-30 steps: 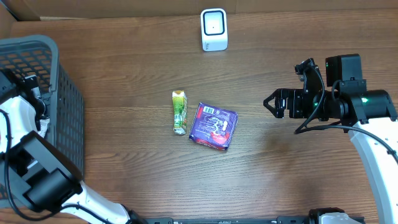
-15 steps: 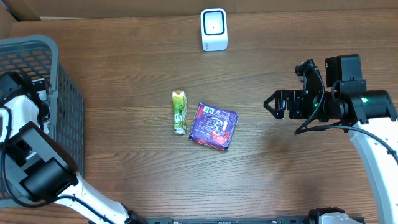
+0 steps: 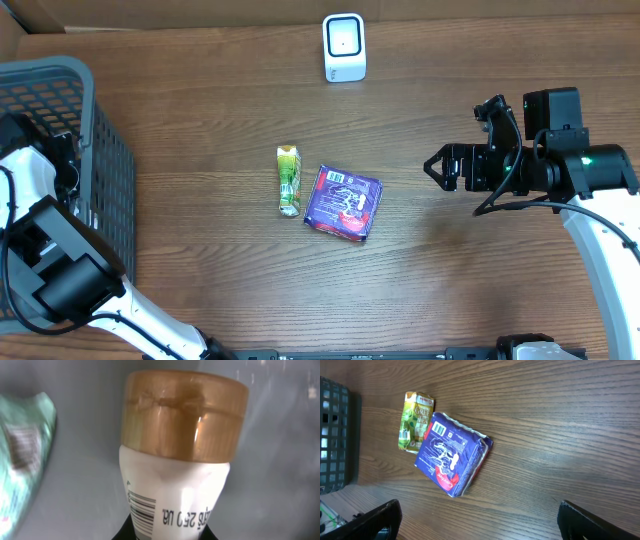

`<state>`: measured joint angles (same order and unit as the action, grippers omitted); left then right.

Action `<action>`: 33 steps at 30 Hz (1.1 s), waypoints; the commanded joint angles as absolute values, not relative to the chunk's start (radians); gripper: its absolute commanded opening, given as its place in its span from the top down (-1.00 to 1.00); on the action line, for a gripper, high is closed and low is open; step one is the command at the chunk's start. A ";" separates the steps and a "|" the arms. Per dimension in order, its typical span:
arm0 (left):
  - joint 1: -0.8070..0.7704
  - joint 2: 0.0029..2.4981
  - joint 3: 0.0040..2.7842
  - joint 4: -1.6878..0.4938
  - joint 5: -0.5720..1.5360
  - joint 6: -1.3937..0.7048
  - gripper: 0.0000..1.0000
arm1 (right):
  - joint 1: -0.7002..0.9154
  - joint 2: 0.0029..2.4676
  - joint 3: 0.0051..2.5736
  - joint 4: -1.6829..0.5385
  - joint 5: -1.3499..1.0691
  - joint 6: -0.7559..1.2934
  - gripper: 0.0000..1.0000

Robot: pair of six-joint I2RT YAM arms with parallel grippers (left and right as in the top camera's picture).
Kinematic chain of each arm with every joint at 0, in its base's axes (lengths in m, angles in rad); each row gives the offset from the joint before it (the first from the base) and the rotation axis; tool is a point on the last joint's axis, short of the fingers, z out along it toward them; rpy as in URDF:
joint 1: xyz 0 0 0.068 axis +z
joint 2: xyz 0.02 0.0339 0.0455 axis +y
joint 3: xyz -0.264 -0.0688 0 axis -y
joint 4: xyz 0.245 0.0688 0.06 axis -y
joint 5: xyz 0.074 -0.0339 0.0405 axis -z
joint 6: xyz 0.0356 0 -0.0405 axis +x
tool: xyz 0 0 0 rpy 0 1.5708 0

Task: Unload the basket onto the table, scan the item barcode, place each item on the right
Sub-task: 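Grasp the white tube with gold cap in the basket, left gripper, then lift the white tube out and lay it beside the juice box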

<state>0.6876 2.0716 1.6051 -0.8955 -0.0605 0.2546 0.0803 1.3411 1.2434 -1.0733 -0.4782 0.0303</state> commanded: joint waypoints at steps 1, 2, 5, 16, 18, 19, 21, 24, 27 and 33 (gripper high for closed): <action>0.690 2.033 1.760 -0.961 -0.063 0.163 0.92 | 0.084 1.338 1.267 -1.066 -0.472 0.026 -1.00; 0.690 2.016 1.803 -0.991 -0.062 0.143 0.92 | 0.084 1.338 1.267 -1.065 -0.472 0.026 -1.00; 0.680 1.952 1.943 -1.083 -0.062 0.090 0.92 | 0.084 1.338 1.267 -1.063 -0.472 0.026 -1.00; 0.521 1.654 2.176 -1.226 0.222 -0.001 0.92 | 0.084 1.338 1.267 -1.050 -0.472 0.026 -1.00; 0.443 1.626 2.176 -1.263 0.265 -0.014 0.91 | 0.084 1.338 1.267 -1.046 -0.472 0.026 -1.00; 0.405 1.621 2.176 -1.282 0.266 -0.035 0.92 | 0.084 1.338 1.267 -1.045 -0.472 0.026 -1.00; 0.316 1.625 2.170 -1.320 0.259 -0.067 0.91 | 0.084 1.338 1.267 -1.045 -0.472 0.026 -1.00; 0.175 1.652 2.123 -1.343 0.250 -0.097 0.92 | 0.084 1.338 1.267 -1.045 -0.472 0.026 -1.00; 0.055 1.692 2.032 -1.339 0.154 -0.180 0.91 | 0.084 1.338 1.267 -1.046 -0.472 0.026 -1.00; -0.105 1.781 1.818 -1.300 -0.122 -0.356 0.91 | 0.084 1.338 1.267 -1.049 -0.472 0.026 -1.00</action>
